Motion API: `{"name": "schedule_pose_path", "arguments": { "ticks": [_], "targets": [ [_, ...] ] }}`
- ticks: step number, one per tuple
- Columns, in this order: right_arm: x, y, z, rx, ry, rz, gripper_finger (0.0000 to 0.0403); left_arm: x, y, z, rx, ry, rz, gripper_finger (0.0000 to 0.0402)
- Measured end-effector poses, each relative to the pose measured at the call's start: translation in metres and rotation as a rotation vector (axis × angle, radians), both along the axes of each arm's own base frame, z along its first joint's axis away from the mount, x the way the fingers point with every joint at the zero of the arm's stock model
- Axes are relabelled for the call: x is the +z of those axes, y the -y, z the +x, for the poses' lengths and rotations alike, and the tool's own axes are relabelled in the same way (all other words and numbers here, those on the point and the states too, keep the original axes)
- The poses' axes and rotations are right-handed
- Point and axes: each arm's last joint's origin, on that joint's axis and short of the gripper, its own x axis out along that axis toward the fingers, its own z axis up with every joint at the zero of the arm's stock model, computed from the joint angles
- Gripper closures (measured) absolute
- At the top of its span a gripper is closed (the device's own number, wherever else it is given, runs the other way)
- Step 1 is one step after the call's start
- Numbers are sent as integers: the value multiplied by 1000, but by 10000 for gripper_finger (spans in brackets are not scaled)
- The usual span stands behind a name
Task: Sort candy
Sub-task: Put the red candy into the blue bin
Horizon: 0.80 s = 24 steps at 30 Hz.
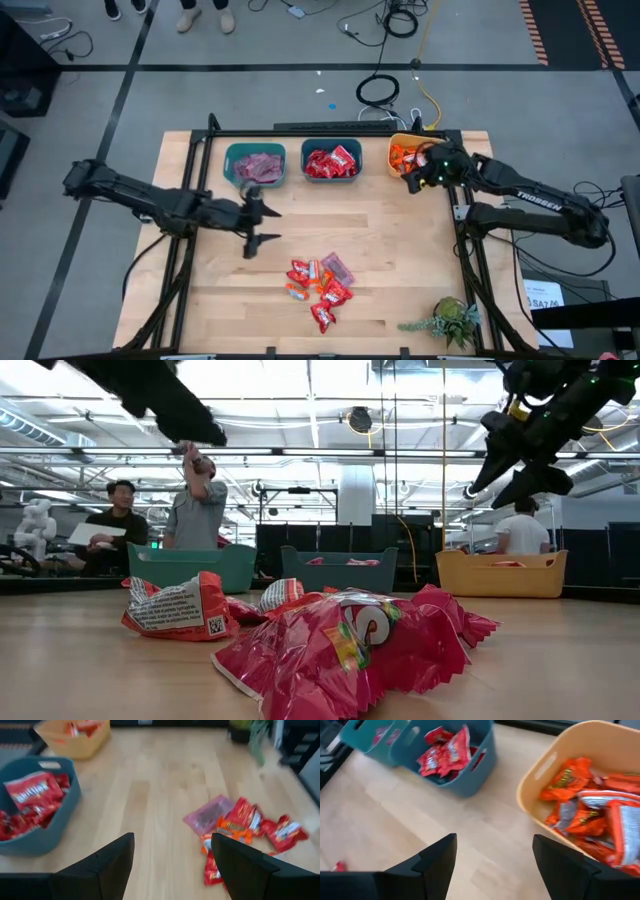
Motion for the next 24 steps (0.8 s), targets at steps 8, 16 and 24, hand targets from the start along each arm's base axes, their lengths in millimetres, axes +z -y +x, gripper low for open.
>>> {"name": "schedule_pose_path", "arguments": {
  "ticks": [8, 16, 24],
  "targets": [
    [10, -22, 18, 243, 84, -113, 149, -29, 21, 42, -47, -178, 41, 128],
    [10, -59, 28, 556, 96, -124, 149, -60, 35, 70, -79, -299, 57, 128],
    [8, -87, 27, 668, 102, -74, 149, -82, 49, 103, -107, -384, 24, 128]
  ]
}}
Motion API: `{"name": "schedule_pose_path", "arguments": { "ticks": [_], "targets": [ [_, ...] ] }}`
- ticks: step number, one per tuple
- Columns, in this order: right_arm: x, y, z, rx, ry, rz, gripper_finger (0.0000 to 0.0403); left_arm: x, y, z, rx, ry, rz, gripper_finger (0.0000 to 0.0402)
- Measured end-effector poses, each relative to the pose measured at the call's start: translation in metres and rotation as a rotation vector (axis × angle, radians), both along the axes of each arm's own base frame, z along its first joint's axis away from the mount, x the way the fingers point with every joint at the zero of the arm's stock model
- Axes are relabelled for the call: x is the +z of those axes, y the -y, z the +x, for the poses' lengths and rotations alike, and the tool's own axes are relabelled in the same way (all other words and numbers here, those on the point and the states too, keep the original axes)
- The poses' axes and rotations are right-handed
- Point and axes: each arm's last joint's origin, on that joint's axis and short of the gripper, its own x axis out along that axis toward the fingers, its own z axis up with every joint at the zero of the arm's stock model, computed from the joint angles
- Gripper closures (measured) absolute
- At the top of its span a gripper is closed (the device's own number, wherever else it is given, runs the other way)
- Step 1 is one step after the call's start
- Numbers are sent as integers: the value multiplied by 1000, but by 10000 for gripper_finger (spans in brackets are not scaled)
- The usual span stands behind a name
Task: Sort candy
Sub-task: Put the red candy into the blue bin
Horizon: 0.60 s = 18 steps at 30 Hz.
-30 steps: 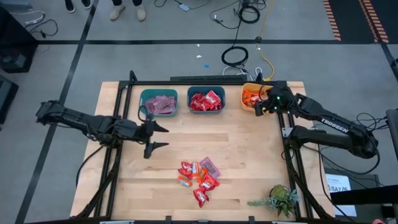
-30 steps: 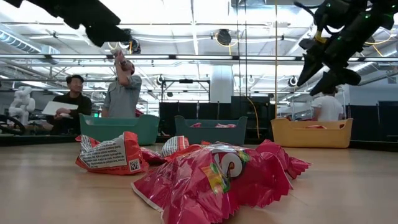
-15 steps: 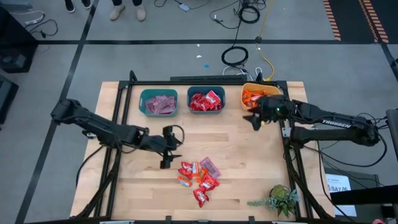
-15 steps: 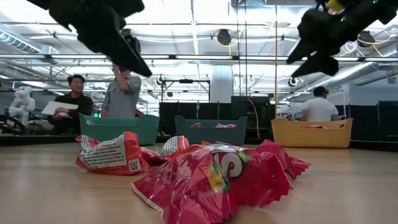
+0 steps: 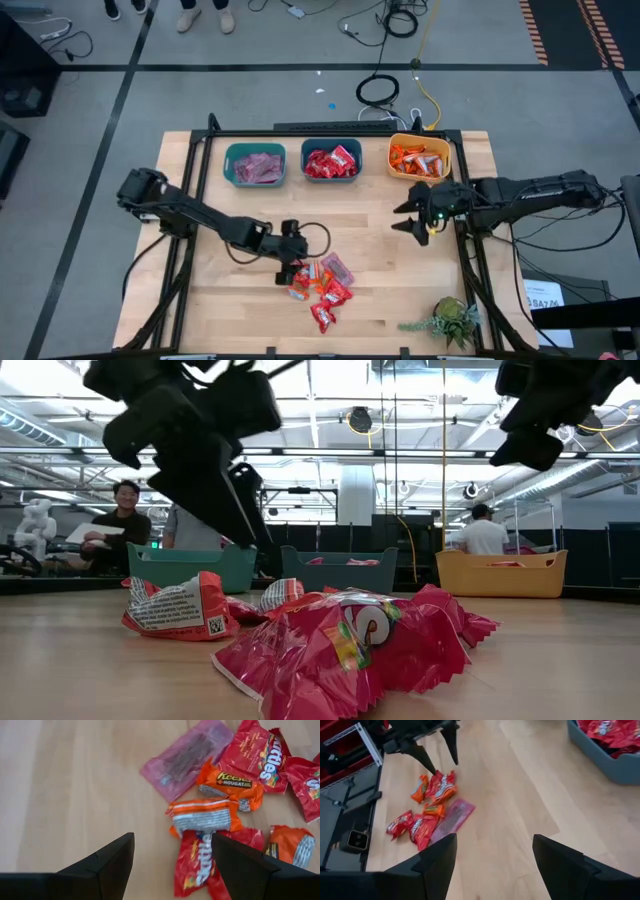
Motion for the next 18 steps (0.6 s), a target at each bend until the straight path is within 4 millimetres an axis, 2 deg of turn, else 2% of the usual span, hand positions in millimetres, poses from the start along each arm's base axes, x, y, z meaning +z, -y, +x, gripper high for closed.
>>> {"name": "schedule_pose_path", "arguments": {
  "ticks": [7, 12, 15, 18],
  "targets": [
    [0, -18, -3, 47, -3, 40, 149, -23, 9, 15, -27, -178, -8, 128],
    [0, -28, -5, 66, 5, 12, 149, -34, 13, 26, -5, -227, -31, 130],
    [0, -31, -6, 57, 9, 2, 149, -40, 14, 29, -8, -247, -32, 152],
    [0, -33, -7, 59, 10, -10, 149, -42, 15, 29, -17, -256, -46, 196]
  ]
}}
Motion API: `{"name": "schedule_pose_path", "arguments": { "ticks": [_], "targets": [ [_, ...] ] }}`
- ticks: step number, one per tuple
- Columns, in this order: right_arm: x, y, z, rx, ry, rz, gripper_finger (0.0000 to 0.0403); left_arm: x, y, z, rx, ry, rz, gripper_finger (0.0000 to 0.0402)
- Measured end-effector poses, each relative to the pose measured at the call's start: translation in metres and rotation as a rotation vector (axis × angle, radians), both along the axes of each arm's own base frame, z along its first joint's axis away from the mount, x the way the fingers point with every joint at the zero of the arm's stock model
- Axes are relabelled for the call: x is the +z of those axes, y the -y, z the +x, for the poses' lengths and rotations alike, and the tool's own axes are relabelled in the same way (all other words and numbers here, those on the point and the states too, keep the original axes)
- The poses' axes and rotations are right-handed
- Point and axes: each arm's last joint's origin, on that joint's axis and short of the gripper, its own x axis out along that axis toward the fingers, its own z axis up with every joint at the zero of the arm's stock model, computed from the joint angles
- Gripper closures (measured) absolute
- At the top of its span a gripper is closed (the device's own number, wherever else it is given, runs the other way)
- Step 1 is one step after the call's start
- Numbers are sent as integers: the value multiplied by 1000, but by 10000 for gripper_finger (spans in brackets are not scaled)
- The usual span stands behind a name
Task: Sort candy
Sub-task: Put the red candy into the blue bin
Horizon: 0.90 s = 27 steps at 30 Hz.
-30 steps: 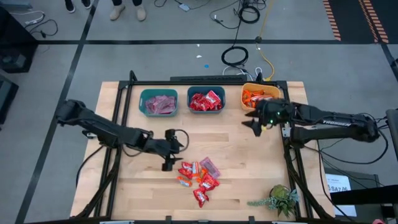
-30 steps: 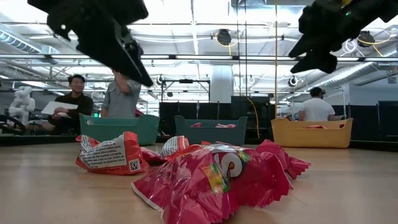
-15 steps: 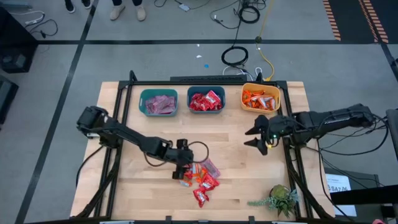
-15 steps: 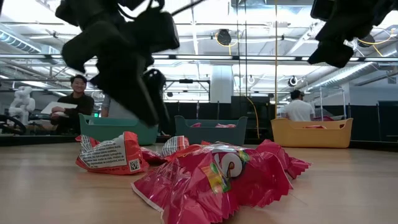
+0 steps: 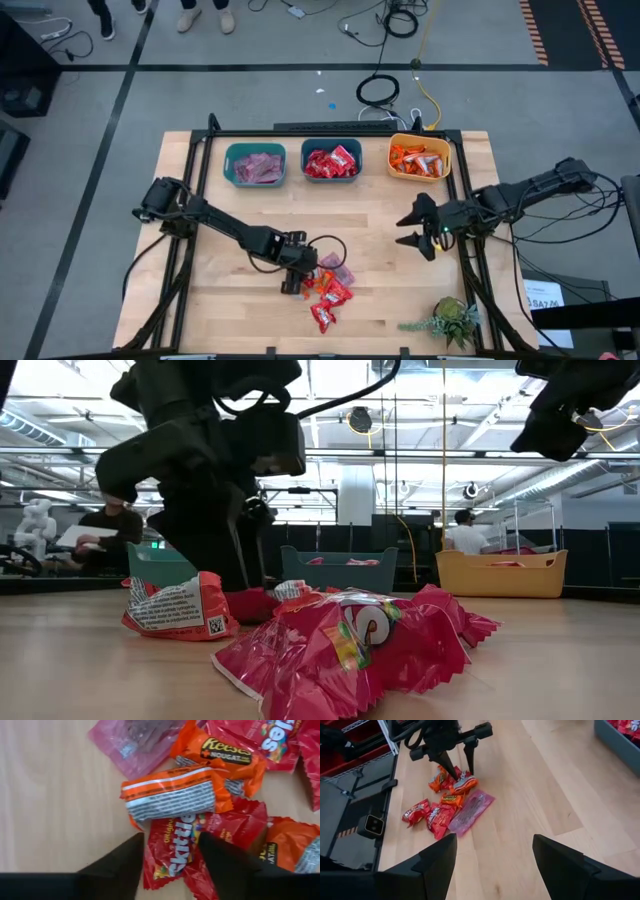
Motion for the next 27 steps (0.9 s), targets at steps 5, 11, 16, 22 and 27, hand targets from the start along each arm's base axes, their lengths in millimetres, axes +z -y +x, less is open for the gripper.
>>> {"name": "schedule_pose_path", "arguments": {
  "ticks": [5, 11, 16, 22, 27],
  "targets": [
    [-2, 0, -1, 3, -20, -10, 149, -1, 1, -1, 22, -10, -21, 306],
    [-5, 1, -3, 14, -54, -38, 149, 3, -1, -3, 106, -23, -55, 392],
    [-5, 2, -4, 11, -60, -79, 149, 23, -4, -10, 130, 15, -38, 397],
    [-6, 2, -4, 14, -60, -86, 149, 47, -6, -14, 154, 81, -58, 399],
    [-5, 2, -4, 23, -58, -97, 149, 47, -5, -13, 231, 78, -100, 394]
  ]
}}
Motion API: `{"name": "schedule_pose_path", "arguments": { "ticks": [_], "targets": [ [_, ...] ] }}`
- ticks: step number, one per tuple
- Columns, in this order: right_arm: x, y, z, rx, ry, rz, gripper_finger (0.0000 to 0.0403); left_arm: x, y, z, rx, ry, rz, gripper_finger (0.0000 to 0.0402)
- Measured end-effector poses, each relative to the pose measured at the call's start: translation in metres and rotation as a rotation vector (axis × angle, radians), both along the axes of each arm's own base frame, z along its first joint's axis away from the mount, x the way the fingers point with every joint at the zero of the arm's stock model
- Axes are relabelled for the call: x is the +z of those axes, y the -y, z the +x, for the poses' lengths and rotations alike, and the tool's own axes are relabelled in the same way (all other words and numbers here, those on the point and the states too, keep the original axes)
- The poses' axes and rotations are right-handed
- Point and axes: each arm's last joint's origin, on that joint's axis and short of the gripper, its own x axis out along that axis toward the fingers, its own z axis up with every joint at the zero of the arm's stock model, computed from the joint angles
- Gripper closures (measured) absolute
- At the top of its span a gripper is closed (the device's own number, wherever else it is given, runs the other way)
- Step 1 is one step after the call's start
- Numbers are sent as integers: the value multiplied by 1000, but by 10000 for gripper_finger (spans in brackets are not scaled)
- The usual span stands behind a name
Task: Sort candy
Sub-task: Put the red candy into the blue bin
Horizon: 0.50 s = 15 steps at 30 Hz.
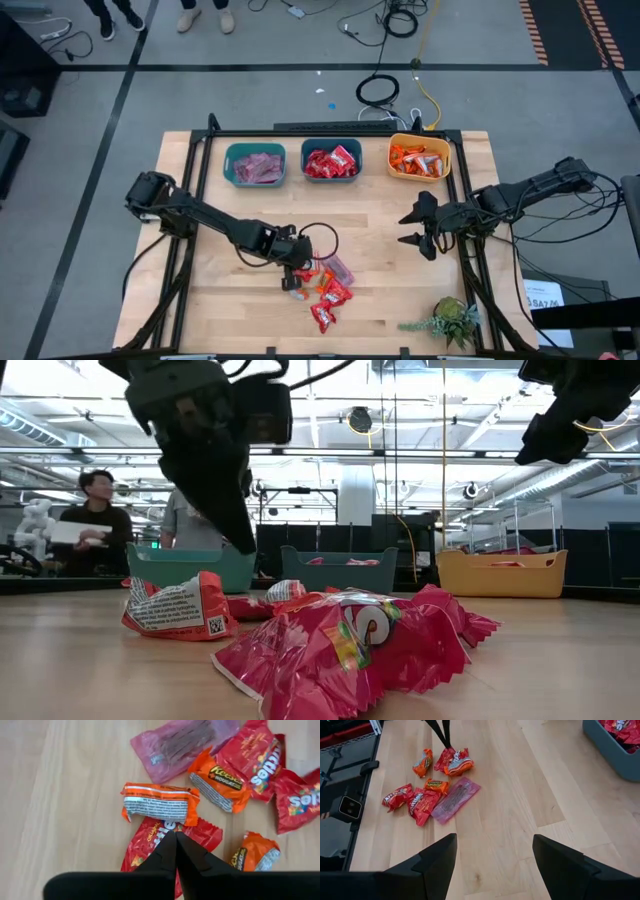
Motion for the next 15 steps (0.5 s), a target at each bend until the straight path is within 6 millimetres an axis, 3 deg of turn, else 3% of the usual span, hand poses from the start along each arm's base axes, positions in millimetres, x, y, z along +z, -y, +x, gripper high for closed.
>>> {"name": "schedule_pose_path", "arguments": {
  "ticks": [7, 15],
  "targets": [
    [0, 0, 0, 0, 2, 1, 149, -9, 1, 2, 19, -26, -6, 338],
    [0, 0, 0, 1, 1, 1, 149, -10, 1, 3, 19, -24, -9, 242]
  ]
}}
